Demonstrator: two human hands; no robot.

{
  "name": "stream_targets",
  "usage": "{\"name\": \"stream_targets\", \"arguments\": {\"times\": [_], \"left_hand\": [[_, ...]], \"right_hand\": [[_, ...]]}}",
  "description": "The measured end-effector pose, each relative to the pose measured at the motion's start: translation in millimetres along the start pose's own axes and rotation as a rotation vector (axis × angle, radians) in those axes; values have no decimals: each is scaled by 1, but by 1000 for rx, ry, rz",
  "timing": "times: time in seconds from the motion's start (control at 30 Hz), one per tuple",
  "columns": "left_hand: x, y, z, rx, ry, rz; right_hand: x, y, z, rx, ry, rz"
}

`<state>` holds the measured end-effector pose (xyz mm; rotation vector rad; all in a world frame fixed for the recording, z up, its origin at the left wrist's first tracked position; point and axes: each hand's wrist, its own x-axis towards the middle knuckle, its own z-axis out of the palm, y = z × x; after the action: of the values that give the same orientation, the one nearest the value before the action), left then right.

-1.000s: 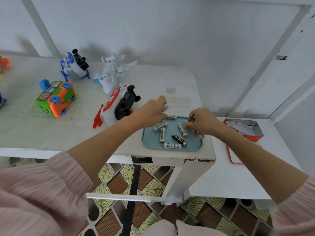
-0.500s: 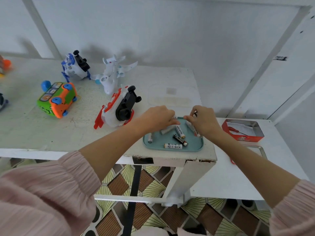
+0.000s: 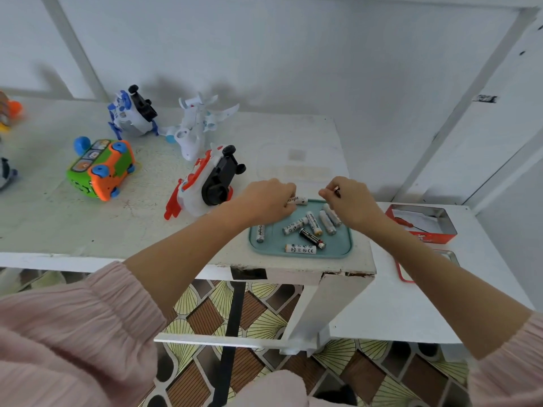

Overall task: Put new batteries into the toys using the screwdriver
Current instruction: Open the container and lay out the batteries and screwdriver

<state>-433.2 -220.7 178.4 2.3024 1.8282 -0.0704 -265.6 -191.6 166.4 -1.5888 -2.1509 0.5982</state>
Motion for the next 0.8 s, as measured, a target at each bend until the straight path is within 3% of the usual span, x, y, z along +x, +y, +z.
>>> {"name": "stream_targets", "arguments": {"times": [0.13, 0.37, 0.5, 0.6, 0.67, 0.8], "left_hand": [[0, -3, 0, -59, 15, -10], [1, -9, -3, -119, 127, -34], [1, -7, -1, -387, -72, -14], [0, -4, 0, -352, -167, 23], [2, -4, 1, -307, -128, 37], [4, -7, 7, -329, 41, 65]], "right_hand": [[-4, 1, -7, 27, -222, 84], [-12, 1, -9, -40, -213, -4], [-14, 1, 2, -205, -190, -106], [-13, 3, 2, -204, -65, -92], [-13, 4, -3, -161, -42, -25], [-16, 3, -9, -46, -167, 25]]}}
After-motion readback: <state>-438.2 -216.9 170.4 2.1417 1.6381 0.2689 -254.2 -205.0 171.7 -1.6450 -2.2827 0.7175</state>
